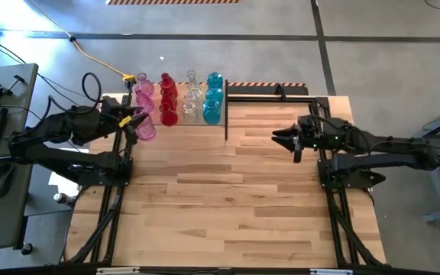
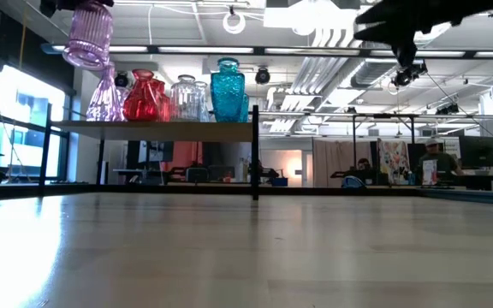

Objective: Sort vases onto shelf
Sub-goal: Put the purple vase on the shelf aligned with the other purple vases

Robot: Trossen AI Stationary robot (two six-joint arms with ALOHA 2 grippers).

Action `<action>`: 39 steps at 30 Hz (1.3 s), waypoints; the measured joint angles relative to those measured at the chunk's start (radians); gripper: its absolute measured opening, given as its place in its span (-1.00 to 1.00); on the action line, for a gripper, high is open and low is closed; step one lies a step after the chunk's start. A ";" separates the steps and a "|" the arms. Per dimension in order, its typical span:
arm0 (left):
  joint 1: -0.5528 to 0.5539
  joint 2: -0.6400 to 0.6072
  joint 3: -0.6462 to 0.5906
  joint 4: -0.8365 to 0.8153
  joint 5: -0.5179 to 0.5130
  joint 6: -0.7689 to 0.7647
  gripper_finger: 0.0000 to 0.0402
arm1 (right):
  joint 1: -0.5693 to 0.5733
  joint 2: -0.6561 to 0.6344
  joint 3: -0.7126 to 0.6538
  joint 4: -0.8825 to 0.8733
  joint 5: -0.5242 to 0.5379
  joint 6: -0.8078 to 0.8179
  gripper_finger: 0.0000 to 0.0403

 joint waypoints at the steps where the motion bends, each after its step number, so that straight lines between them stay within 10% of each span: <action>1: 0.000 -0.004 0.000 -0.003 -0.001 -0.003 -0.38 | 0.000 -0.010 -0.034 0.041 0.000 -0.001 -0.46; 39: 0.000 -0.043 0.000 -0.045 -0.059 -0.050 -0.38 | -0.001 -0.104 -0.601 0.640 -0.076 -0.145 -0.46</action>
